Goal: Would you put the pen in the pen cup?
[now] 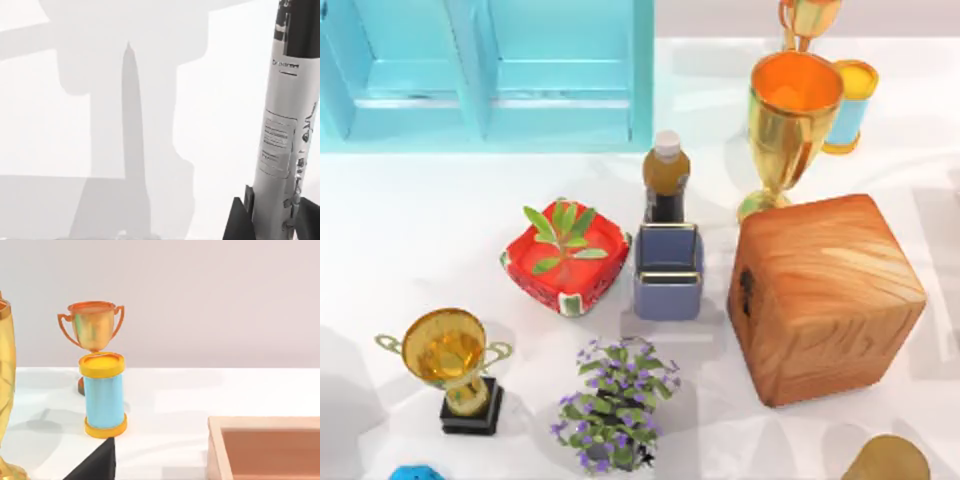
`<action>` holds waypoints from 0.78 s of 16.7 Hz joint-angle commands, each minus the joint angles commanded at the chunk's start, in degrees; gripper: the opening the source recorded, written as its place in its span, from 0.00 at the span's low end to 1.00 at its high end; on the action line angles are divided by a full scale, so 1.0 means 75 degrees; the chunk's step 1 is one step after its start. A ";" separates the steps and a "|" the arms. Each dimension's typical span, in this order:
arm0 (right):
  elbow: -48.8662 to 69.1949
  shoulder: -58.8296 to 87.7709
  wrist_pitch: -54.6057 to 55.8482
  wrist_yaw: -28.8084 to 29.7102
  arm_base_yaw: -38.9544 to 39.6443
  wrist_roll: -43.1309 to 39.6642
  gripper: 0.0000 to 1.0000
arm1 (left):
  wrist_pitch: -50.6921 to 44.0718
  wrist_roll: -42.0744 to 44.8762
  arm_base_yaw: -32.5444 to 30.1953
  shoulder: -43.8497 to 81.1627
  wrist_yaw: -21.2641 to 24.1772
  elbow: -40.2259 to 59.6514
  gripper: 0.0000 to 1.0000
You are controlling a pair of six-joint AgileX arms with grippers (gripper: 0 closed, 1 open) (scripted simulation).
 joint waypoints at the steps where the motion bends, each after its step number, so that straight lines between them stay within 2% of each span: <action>1: 0.0000 0.0000 0.0000 0.0000 0.0000 0.0000 1.00 | -0.0406 0.0201 0.0250 -0.0324 0.0001 0.0097 0.00; 7: 0.0000 0.0000 0.0000 0.0000 0.0000 0.0000 1.00 | -0.2147 0.1189 0.1478 -0.1438 -0.0012 0.0322 0.00; 13: 0.0000 0.0000 0.0000 0.0000 0.0000 0.0000 1.00 | -0.2864 0.1517 0.1894 -0.1265 -0.0002 0.0093 0.00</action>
